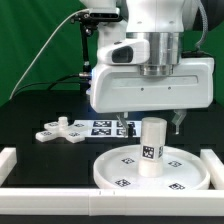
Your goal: Assemble round table
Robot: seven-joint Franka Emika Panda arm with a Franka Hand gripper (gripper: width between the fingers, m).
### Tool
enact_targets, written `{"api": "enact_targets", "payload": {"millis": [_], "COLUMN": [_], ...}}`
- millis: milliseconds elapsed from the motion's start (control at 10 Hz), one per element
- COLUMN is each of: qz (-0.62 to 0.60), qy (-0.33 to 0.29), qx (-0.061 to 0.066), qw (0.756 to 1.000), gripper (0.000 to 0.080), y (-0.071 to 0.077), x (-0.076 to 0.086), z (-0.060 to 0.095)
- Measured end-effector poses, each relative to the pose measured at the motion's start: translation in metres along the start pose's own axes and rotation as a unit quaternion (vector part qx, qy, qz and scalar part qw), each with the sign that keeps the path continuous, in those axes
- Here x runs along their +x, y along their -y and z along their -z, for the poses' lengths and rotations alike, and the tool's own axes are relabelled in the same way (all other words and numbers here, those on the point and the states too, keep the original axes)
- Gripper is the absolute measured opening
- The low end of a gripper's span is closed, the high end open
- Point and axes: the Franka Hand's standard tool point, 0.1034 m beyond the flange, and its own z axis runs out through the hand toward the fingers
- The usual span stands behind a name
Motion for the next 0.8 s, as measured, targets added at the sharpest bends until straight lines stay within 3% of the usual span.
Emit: {"api": "enact_targets", "payload": {"millis": [200,400,600,800], "qz": [0.054,0.124,0.108,0.029], "qy": [0.006,0.006,0.007,0.007], "qx": [0.006,0.002,0.002,0.002], "qw": [0.998,0.992,0.994,1.000], "gripper": [0.0649,0.0649,0.0649,0.0406], "y": [0.0041,0.0015,0.0010,0.0012], "x": [-0.0013,-0.0012,-0.0015,-0.0017], "z": [0.0026,0.0032,0.0028,0.0025]}}
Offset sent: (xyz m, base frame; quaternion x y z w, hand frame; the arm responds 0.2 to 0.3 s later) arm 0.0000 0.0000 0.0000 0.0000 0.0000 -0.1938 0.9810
